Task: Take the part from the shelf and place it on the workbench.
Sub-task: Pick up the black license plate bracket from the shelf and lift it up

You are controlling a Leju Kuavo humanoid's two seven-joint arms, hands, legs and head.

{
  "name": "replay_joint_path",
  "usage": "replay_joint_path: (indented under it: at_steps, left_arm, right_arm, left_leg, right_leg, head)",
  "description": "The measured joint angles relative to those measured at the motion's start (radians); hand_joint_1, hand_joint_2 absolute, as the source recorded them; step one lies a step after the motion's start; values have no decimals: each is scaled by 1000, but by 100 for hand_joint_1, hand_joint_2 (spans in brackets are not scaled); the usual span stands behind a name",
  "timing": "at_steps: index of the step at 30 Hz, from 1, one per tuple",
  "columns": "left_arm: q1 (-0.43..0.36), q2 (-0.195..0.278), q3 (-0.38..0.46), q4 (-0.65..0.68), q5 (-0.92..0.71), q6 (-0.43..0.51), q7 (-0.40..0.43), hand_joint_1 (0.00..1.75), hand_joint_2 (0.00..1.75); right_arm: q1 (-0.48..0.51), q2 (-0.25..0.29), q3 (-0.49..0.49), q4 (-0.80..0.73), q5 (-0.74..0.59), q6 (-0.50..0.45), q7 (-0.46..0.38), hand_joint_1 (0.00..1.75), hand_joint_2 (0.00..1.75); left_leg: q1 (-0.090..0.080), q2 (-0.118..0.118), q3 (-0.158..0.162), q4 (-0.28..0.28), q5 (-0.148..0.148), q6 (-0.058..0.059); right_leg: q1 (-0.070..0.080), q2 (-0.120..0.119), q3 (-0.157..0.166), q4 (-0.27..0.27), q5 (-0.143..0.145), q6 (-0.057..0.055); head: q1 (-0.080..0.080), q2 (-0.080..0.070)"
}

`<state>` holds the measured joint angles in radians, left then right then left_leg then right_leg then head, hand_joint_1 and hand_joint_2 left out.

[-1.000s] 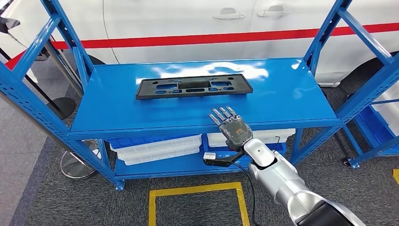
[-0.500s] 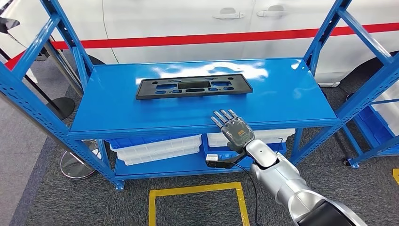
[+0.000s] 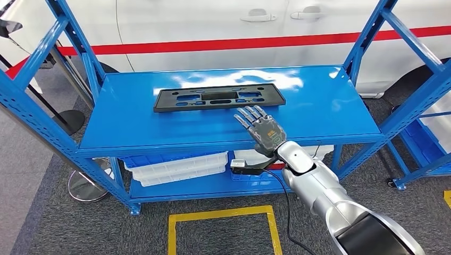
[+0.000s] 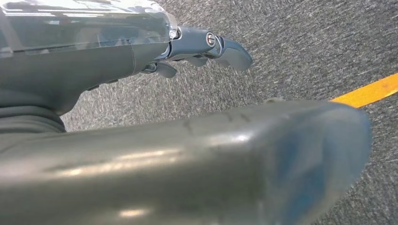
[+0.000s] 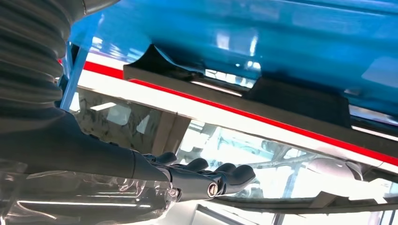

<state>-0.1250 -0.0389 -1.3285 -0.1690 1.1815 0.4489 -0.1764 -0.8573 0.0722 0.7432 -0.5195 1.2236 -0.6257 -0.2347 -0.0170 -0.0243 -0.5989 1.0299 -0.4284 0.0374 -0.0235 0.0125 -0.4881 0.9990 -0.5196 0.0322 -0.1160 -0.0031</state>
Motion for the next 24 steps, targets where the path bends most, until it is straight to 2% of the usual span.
replay_joint_path:
  at_steps: [6, 24]
  left_arm:
    - [6, 2, 9, 0, 8, -3, -15, 0, 0]
    - [11, 5, 15, 0, 13, -12, -23, 0, 0]
  right_arm:
    - [0, 17, 4, 1, -5, 9, -2, 0, 175]
    - [1, 24, 12, 7, -15, 7, -10, 0, 175]
  left_leg:
    - [0, 0, 0, 0, 0, 0]
    - [0, 0, 0, 0, 0, 0]
  right_leg:
    - [0, 0, 0, 0, 0, 0]
    - [0, 0, 0, -1, 0, 0]
  head:
    - [0, 0]
    - [0, 0]
